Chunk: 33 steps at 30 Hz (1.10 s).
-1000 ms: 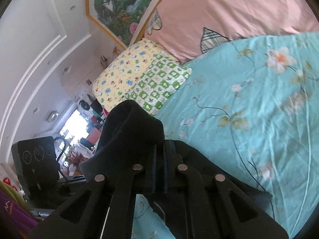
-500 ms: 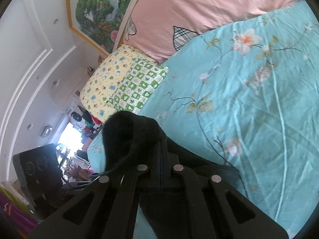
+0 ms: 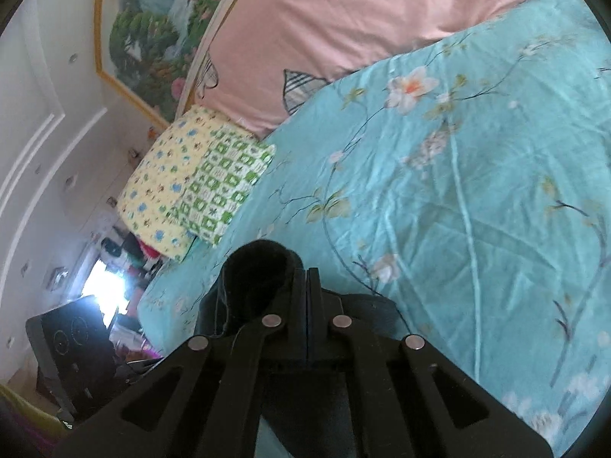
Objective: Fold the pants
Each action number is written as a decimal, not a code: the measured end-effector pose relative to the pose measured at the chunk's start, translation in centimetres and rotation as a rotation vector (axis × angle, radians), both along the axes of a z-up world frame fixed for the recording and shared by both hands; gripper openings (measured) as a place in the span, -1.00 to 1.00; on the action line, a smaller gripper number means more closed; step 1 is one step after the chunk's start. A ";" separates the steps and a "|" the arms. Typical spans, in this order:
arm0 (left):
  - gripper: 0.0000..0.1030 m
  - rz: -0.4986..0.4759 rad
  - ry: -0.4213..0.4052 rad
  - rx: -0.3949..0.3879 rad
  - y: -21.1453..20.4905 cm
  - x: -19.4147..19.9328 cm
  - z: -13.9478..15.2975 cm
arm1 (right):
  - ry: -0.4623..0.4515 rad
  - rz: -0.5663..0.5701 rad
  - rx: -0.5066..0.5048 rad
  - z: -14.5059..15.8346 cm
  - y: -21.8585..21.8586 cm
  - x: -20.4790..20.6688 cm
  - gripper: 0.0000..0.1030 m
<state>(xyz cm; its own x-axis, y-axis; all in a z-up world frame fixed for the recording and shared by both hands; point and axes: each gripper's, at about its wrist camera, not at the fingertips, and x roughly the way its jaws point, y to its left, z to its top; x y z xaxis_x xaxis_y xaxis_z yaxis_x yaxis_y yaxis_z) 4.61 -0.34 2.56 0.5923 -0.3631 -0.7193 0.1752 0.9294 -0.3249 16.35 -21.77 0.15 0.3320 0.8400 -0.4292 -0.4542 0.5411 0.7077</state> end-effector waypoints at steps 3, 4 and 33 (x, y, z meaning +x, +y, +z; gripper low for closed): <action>-0.02 -0.017 -0.022 -0.005 0.0 -0.8 0.5 | -0.003 -0.027 -0.021 0.5 -0.2 -0.7 -0.77; -0.01 -0.018 -0.031 0.005 0.0 -1.1 0.6 | -0.005 -0.037 -0.026 0.7 -0.3 -1.1 -0.64; 0.46 0.265 -0.046 -0.085 12.9 -3.2 0.8 | -0.018 -0.274 -0.233 2.6 3.3 -6.3 0.72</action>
<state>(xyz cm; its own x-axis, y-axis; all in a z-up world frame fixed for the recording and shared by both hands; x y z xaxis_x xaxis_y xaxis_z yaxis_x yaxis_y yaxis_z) 1.37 12.53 3.41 0.7062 -0.2490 -0.6628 -0.0537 0.9146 -0.4008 10.04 -18.51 2.78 0.5402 0.5992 -0.5909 -0.2814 0.7904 0.5442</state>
